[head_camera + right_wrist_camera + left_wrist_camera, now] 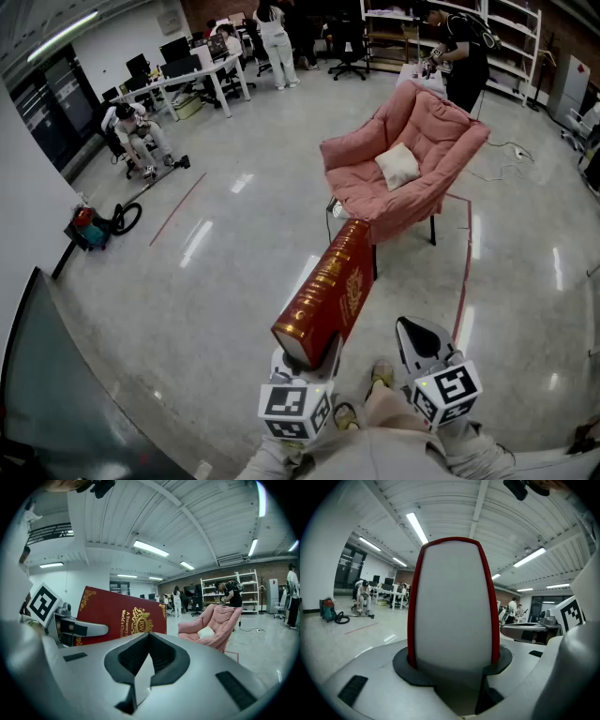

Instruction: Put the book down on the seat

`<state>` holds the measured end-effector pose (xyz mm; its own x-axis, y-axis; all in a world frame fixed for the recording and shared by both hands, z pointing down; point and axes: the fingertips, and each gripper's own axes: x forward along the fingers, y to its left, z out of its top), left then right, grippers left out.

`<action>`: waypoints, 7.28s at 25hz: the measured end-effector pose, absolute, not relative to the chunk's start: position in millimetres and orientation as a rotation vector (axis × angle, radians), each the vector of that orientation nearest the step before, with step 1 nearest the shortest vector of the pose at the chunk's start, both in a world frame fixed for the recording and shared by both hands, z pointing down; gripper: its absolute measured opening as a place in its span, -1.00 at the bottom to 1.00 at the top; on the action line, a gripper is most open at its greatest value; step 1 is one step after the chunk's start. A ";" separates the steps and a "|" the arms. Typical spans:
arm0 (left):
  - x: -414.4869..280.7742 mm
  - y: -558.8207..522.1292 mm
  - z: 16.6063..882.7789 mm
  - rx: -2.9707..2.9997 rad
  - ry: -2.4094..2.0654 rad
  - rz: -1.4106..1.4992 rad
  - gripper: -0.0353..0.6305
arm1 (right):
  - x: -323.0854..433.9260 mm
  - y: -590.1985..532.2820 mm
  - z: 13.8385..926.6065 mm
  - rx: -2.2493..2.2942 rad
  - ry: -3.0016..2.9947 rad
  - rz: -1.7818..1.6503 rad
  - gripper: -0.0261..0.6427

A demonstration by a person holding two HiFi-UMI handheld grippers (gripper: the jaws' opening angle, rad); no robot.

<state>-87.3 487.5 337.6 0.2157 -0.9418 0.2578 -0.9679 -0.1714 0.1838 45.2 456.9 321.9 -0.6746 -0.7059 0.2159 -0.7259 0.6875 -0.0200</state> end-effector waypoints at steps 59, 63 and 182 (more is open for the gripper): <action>-61.9 258.7 327.1 2.167 -1.777 0.099 -0.16 | 53.3 217.8 307.7 1.070 -2.769 0.219 -0.90; -46.1 213.8 319.9 2.158 -1.801 0.089 -0.16 | 69.5 170.4 298.3 1.052 -2.787 0.202 -0.90; -144.1 -324.3 686.7 1.561 -1.644 0.506 -0.87 | 20.0 -316.3 582.4 1.133 -2.345 0.627 -0.90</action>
